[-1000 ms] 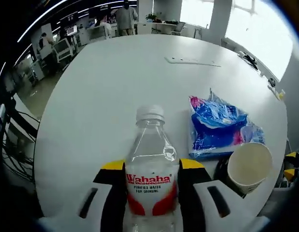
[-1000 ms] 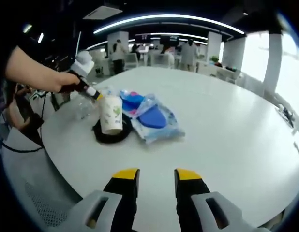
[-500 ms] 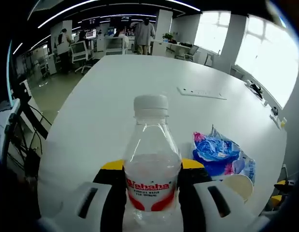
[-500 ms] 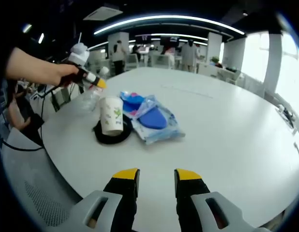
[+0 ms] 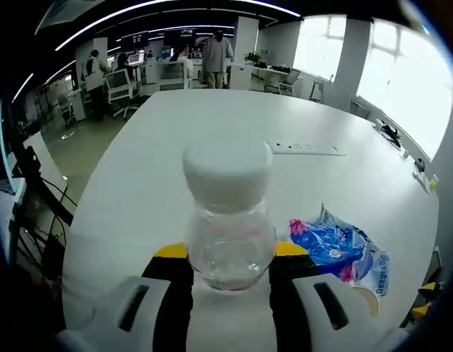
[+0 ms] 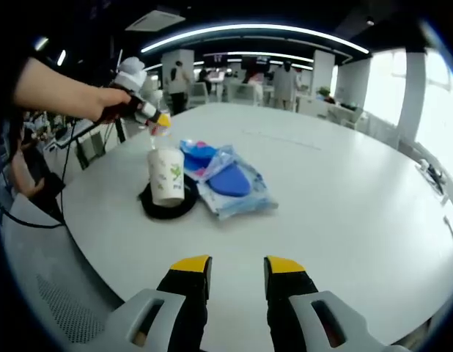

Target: Arrange the tabletop items into an orderly group along one side of the table until the central work area is clear of visible clutter.

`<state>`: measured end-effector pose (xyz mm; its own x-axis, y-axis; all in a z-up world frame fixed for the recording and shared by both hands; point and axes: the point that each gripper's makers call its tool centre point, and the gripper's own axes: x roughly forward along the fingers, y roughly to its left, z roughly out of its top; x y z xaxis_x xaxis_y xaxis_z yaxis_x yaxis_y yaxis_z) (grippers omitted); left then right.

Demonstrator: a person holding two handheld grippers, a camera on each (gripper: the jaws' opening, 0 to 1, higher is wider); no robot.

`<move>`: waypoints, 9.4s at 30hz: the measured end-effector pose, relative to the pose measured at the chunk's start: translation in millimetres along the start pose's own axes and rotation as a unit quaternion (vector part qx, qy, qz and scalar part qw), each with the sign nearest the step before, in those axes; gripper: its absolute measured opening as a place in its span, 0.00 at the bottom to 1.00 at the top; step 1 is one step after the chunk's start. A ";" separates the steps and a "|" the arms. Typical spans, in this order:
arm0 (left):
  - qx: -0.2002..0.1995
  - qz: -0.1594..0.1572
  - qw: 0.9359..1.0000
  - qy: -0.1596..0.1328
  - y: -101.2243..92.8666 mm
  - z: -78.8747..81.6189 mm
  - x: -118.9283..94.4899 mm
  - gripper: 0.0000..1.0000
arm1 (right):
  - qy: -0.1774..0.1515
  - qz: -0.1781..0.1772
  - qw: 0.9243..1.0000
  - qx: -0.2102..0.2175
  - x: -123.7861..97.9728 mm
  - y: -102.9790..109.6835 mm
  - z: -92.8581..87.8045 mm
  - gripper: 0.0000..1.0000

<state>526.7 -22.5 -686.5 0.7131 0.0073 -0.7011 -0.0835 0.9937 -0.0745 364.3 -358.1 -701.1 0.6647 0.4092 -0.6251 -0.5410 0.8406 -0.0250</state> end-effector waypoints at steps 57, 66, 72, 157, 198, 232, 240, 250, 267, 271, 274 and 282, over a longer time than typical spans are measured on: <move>0.011 -0.028 0.999 -0.041 -8.4 -1.7 -23.6 0.65 | -0.006 0.000 1.000 0.006 -1.0 -0.8 2.4 0.26; 0.001 -0.033 0.999 -0.020 -8.6 -54.3 -46.3 0.69 | -0.008 0.008 1.000 0.000 -1.2 3.5 3.8 0.25; -0.004 -0.037 0.999 -0.034 -3.1 -53.4 -57.3 0.69 | -0.007 0.016 1.000 0.001 -1.0 6.6 3.1 0.24; 0.042 0.043 0.981 -0.187 -65.5 -152.9 -214.2 0.91 | 0.010 0.160 0.985 -0.057 -0.8 70.9 -8.2 0.40; 0.095 0.039 0.984 -0.143 -68.9 -182.6 -196.4 0.74 | 0.069 0.171 0.983 -0.019 2.9 71.7 -29.9 0.39; -0.016 -0.033 0.991 -0.131 -148.1 -87.8 -137.3 0.73 | -0.039 0.242 0.954 0.171 -2.6 -95.5 36.6 0.48; -0.024 -0.063 0.993 -0.099 -142.2 -82.6 -107.6 0.75 | -0.025 0.244 0.951 0.191 -1.2 -92.9 23.8 0.46; -0.036 -0.080 0.992 -0.092 -126.4 -52.8 -76.8 0.68 | -0.002 0.251 0.950 0.185 -1.8 -83.6 12.8 0.43; -0.001 -0.043 0.999 -0.015 -75.3 -47.6 -16.3 0.40 | 0.003 0.286 0.942 0.176 50.7 -33.5 74.8 0.40; 0.008 -0.036 0.999 -0.014 -70.9 -50.9 -5.1 0.32 | 0.013 0.293 0.945 0.143 75.3 -12.4 88.8 0.41; -0.003 -0.047 0.999 -0.013 -71.6 -51.6 3.2 0.32 | 0.024 0.302 0.943 0.136 95.8 4.3 95.5 0.41; -0.018 -0.058 0.998 -0.012 -70.5 -52.8 16.3 0.24 | 0.064 0.301 0.944 0.117 140.8 33.9 92.5 0.41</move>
<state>507.4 -98.4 -730.0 0.7359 -0.1047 -0.6689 -0.0237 0.9834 -0.1799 487.3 -239.1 -717.8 0.1967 0.8042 -0.5609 -0.6626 0.5307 0.5284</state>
